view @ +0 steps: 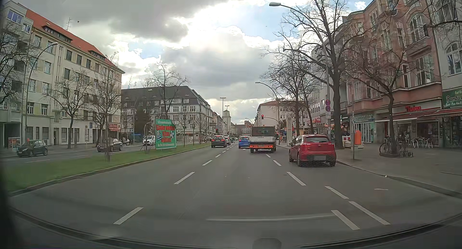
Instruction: Follow the waypoints while adhering to traffic rules and regulations
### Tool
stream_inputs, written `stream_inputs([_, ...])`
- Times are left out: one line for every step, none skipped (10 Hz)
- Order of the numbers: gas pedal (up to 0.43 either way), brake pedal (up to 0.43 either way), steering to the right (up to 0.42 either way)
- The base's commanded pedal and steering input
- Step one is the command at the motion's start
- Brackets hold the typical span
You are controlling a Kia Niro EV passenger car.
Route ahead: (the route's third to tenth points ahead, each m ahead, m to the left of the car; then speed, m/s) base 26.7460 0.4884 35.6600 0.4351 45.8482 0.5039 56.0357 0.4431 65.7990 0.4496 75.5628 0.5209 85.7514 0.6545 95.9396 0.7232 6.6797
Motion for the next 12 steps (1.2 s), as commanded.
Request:
stream_inputs([0.047,0.030,-0.005])
stream_inputs([0.020,0.037,-0.004])
stream_inputs([0.008,0.037,-0.002])
stream_inputs([0.000,0.030,-0.002])
stream_inputs([0.000,0.037,0.000])
stream_inputs([0.000,0.037,0.000])
stream_inputs([0.000,0.037,0.000])
stream_inputs([0.000,0.030,0.000])
stream_inputs([0.000,0.037,0.000])
stream_inputs([0.000,0.030,0.000])
stream_inputs([0.000,0.037,0.000])
stream_inputs([0.000,0.037,0.000])
